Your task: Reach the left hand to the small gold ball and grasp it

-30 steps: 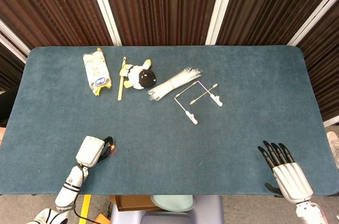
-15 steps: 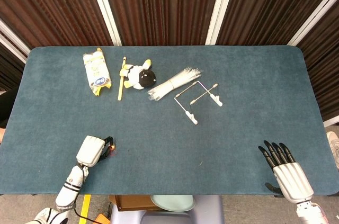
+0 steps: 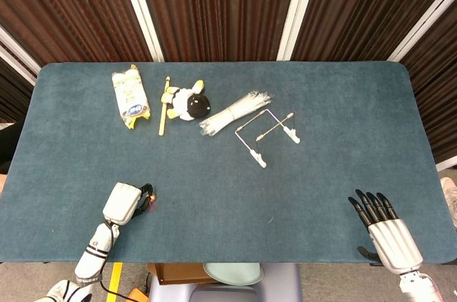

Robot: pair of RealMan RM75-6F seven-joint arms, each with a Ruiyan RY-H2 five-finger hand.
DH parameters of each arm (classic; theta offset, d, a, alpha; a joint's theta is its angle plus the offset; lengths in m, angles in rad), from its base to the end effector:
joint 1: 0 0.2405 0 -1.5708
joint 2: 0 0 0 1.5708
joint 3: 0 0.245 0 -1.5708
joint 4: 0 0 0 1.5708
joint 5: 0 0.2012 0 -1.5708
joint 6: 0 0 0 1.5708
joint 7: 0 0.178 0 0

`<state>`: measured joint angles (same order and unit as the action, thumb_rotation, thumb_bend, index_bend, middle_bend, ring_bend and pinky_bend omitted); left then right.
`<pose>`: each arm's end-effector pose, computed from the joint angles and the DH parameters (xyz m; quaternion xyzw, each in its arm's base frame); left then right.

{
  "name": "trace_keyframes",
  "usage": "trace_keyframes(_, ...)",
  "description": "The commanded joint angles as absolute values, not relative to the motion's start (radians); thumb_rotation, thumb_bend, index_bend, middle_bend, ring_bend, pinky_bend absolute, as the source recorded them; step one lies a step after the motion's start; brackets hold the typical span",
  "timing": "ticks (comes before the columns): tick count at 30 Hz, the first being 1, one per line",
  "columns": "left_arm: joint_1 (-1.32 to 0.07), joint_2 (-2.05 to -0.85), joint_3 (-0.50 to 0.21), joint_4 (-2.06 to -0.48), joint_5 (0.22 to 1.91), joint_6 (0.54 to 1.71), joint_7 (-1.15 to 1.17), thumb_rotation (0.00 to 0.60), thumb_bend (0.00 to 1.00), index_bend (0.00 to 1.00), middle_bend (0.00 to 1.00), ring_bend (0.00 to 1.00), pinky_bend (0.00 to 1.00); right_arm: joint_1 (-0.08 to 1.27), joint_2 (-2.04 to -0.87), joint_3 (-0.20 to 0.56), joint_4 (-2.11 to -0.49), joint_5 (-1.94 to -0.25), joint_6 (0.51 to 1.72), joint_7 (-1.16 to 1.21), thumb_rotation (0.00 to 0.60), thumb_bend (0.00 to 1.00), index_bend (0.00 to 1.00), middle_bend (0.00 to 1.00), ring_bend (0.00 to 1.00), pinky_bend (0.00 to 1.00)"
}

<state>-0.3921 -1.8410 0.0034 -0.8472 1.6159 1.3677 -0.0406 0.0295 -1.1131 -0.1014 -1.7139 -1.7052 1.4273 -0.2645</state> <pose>-0.2412 0.2875 -0.0421 -0.7139 -0.3039 -0.4281 0.4635 -0.2702 -0.1594 0.1111 0.7117 -0.3553 0.3075 0.5222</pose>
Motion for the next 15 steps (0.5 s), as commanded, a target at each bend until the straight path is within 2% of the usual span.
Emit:
trace_keyframes(1, -0.39, -1.839, 0.002, -0.847, 1.619, 1.383, -0.046, 0.6, 0.51, 0.76, 1.0, 1.0, 1.0, 0.03, -1.114, -0.102, -1.714, -1.705, 1.426, -0.266, 0.6, 0.18, 0.0, 0.0, 0.0, 0.0)
trace_keyframes(8, -0.372, -1.787, 0.038, -0.961, 1.688, 1.486, -0.043, 0.6, 0.51, 0.75, 1.0, 1.0, 1.0, 0.033, -1.12, -0.098, -1.713, -1.693, 1.414, -0.277, 0.6, 0.18, 0.0, 0.0, 0.0, 0.0)
trace_keyframes(10, -0.38, -1.77, 0.029, -0.983, 1.702, 1.504, 0.007, 0.6, 0.5, 0.75, 1.0, 1.0, 1.0, 0.038, -1.121, -0.096, -1.714, -1.684, 1.403, -0.278, 0.6, 0.18, 0.0, 0.0, 0.0, 0.0)
trace_keyframes(15, -0.394, -1.744, -0.033, -1.005, 1.608, 1.423, -0.005, 0.6, 0.5, 0.75, 1.0, 1.0, 1.0, 0.039, -1.116, -0.105, -1.717, -1.7, 1.404, -0.274, 0.6, 0.18, 0.0, 0.0, 0.0, 0.0)
